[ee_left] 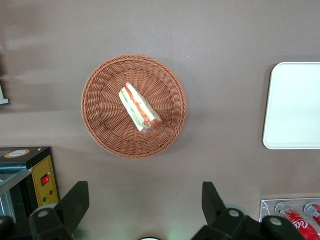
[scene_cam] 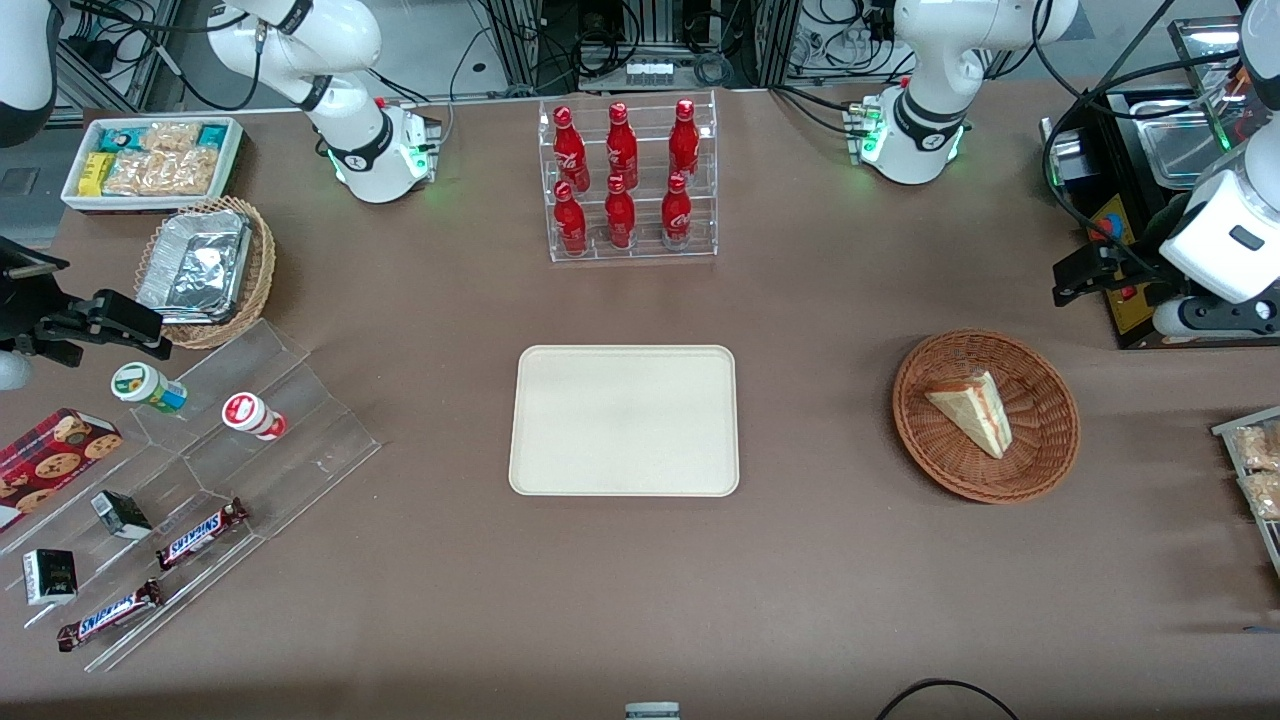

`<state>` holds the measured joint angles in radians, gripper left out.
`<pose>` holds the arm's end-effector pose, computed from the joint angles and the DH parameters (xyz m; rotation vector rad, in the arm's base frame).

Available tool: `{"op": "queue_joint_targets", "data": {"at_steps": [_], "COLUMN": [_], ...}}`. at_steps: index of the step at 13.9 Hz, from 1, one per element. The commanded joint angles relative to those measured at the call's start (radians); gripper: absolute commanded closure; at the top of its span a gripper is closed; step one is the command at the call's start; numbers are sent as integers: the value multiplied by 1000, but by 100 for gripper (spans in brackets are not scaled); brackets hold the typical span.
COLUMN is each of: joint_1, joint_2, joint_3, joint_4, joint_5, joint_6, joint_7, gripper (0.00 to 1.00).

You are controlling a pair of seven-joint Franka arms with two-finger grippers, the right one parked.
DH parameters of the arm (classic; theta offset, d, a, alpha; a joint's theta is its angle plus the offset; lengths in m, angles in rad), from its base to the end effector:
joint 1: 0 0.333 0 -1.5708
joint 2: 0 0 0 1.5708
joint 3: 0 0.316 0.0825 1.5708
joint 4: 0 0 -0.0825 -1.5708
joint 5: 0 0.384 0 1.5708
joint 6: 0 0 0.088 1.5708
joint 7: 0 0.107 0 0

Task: Place sandwich from basket to tray
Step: 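Move the left gripper down over the sandwich in the wicker basket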

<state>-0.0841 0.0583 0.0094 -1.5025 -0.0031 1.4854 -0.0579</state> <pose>0.5620 -0.0426 0.6167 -3.1368 0.0266 0.1183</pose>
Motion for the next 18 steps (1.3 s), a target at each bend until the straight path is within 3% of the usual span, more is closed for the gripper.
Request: {"op": "queue_joint_targets", "data": {"at_steps": [1,6,10,15,18], "joint_1": [3,15,12,50,63], "joint_2": [0,8,9,116,158], "joint_3": [-3,-2,0,6,7], "joint_4": [2,-5,-133,-165,-252], "joint_5": [12,15,44,18,21], "joint_6": [9,44,188,260,390], "joint_7": [-14,-10,-28,-132,-216], "gripper": [0,0,0,0,0]}}
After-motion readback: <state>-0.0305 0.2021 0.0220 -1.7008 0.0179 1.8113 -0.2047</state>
